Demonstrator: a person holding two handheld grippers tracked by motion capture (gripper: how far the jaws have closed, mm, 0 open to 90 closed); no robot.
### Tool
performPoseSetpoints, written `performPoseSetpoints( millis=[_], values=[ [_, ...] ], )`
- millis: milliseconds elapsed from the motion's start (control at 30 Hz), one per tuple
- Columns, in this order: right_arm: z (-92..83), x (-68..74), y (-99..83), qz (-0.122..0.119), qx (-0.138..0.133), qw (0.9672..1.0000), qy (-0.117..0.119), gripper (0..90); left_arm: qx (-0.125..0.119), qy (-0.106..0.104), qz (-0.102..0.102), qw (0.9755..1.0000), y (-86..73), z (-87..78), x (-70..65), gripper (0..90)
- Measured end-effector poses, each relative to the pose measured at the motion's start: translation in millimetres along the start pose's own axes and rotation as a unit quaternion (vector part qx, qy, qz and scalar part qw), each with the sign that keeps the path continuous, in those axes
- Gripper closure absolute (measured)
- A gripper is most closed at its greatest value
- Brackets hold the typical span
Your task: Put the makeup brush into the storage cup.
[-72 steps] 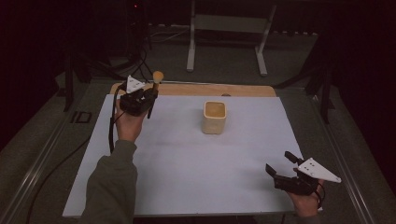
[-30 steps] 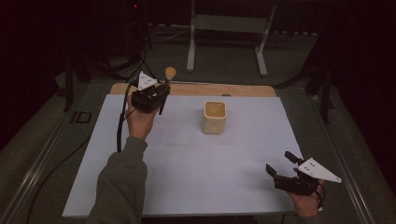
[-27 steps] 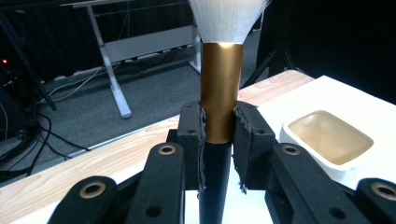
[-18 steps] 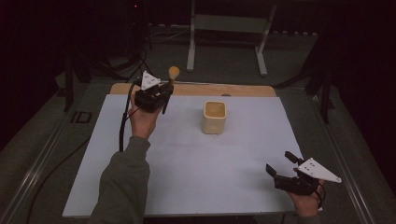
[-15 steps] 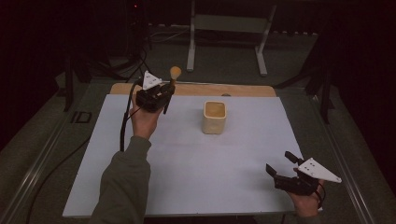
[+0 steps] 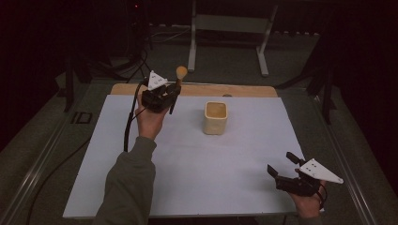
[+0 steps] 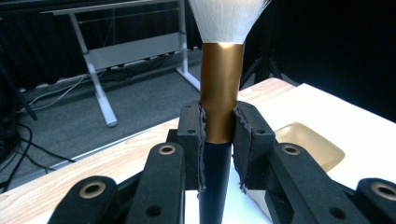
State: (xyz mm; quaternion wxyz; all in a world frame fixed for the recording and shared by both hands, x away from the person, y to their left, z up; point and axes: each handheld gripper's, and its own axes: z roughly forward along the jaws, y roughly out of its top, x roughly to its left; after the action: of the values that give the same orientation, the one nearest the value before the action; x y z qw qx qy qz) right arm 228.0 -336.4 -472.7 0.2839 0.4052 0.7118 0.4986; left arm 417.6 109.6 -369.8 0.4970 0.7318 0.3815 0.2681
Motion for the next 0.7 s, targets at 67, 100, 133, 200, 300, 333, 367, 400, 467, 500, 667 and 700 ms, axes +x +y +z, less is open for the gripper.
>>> performPoseSetpoints(
  millis=[67,100,133,200,300,333,367,400,467,500,667,700],
  values=[
    [0.1,0.0,-0.1,0.0,0.0,1.0,0.0,10.9,0.001,-0.002,0.002,1.0,-0.1,1.2,-1.4,74.8],
    [0.0,0.1,0.0,0.0,0.0,1.0,0.0,10.9,0.0,-0.002,0.001,1.0,-0.2,1.8,-2.1,74.8],
    [0.0,0.0,0.0,-0.001,0.0,1.0,0.0,10.9,-0.001,-0.004,0.0,1.0,-0.2,2.5,-2.7,74.8],
    [-0.2,-0.1,0.0,0.001,0.0,1.0,0.0,10.9,-0.001,-0.005,0.001,1.0,-0.1,3.8,-4.4,74.8],
    [-0.2,-0.1,0.0,0.001,0.0,1.0,-0.001,10.9,-0.001,-0.007,0.001,1.0,0.0,5.2,-5.9,74.9],
    [-0.2,-0.2,0.0,0.0,-0.001,1.0,0.0,10.9,-0.002,-0.007,0.002,1.0,0.2,5.5,-6.4,74.8],
    [-0.2,-0.1,0.0,0.001,0.0,1.0,0.0,10.9,-0.003,-0.008,0.002,1.0,0.9,6.1,-7.2,74.8],
    [-0.2,-0.1,0.0,0.0,0.0,1.0,0.0,10.9,-0.003,-0.008,0.002,1.0,0.9,6.1,-7.2,74.8],
    [-0.2,-0.1,0.0,0.0,-0.001,1.0,0.0,10.9,-0.003,-0.009,0.003,1.0,1.8,6.6,-8.2,74.9],
    [-0.3,-0.1,0.1,0.0,-0.001,1.0,0.0,10.9,-0.004,-0.009,0.003,0.9999,2.2,6.9,-8.9,74.8],
    [-0.4,-0.2,0.0,0.0,-0.001,1.0,-0.001,10.9,-0.005,-0.01,0.006,0.9999,2.7,8.8,-11.8,74.8],
    [-0.4,-0.2,0.0,0.0,-0.001,1.0,-0.001,10.9,-0.005,-0.011,0.006,0.9999,2.7,9.2,-12.0,74.8]
  ],
)
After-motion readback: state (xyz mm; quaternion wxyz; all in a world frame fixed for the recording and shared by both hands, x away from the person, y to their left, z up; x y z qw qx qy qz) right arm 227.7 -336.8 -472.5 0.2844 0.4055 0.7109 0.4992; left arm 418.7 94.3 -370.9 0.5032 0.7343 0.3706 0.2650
